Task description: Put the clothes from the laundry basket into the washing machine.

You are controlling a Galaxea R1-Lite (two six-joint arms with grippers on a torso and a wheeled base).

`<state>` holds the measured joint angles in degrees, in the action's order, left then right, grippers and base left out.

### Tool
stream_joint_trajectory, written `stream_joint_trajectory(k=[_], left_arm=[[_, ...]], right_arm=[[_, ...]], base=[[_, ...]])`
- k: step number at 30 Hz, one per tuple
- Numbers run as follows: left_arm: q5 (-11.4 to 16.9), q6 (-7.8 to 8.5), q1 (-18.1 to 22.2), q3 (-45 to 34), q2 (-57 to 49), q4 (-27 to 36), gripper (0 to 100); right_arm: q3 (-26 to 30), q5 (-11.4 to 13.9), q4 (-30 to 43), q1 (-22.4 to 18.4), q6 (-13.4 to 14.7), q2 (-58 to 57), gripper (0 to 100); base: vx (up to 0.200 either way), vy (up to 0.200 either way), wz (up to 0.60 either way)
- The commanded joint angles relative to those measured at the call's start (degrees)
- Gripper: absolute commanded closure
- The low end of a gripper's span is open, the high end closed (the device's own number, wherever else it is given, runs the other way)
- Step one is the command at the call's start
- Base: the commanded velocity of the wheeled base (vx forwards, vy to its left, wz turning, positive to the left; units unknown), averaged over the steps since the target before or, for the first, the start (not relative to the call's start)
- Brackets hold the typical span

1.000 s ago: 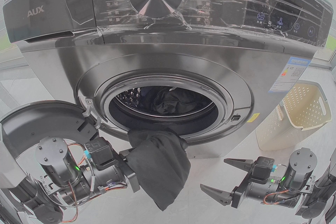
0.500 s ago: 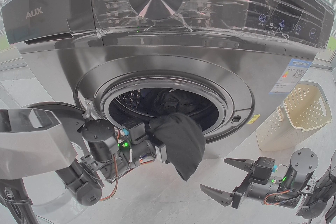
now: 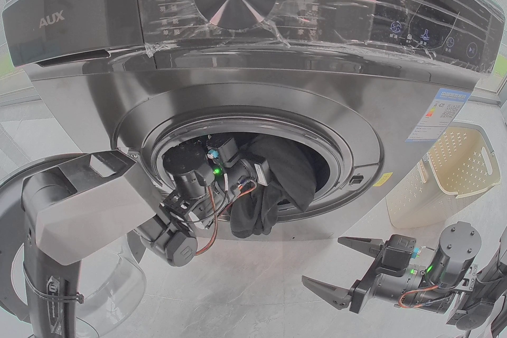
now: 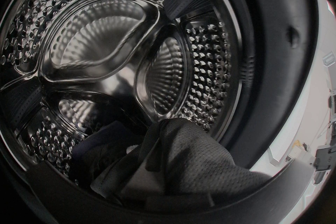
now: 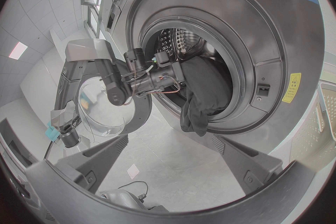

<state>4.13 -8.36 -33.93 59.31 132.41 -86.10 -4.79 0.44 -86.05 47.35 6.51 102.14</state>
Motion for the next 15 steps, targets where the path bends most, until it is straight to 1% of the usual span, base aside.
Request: stream_joint_trajectory(k=[1, 4, 7, 8, 10, 11, 15], left_arm=[[-1.7, -0.34, 1.1, 9.6, 6.5, 3.0, 100], [-1.8, -0.34, 1.5, 12.9, 7.8, 4.6, 100], [-2.5, -0.34, 2.3, 16.5, 8.8, 6.5, 100], [-3.7, -0.25, 3.1, 21.0, 9.8, 8.8, 100], [-3.8, -0.25, 3.2, 21.6, 9.9, 9.0, 100], [-5.0, -0.25, 4.0, 25.2, 10.4, 11.0, 100], [-8.4, -0.25, 5.4, 30.2, 11.3, 13.2, 100]], right_arm=[[0.0, 0.1, -0.1, 0.1, 0.0, 0.3, 0], [0.0, 0.1, -0.2, 0.0, 0.0, 0.3, 0], [-0.1, 0.1, -0.2, 0.0, 0.0, 0.4, 0], [0.0, 0.1, -0.2, 0.1, 0.0, 0.5, 0], [0.0, 0.1, -0.2, 0.0, 0.0, 0.5, 0], [0.0, 0.1, -0.2, 0.0, 0.0, 0.5, 0], [0.0, 0.1, -0.2, 0.0, 0.0, 0.5, 0]], base=[[0.0, 0.0, 0.0], [0.0, 0.0, 0.0], [0.0, 0.0, 0.0], [0.0, 0.0, 0.0], [0.0, 0.0, 0.0], [0.0, 0.0, 0.0], [0.0, 0.0, 0.0]])
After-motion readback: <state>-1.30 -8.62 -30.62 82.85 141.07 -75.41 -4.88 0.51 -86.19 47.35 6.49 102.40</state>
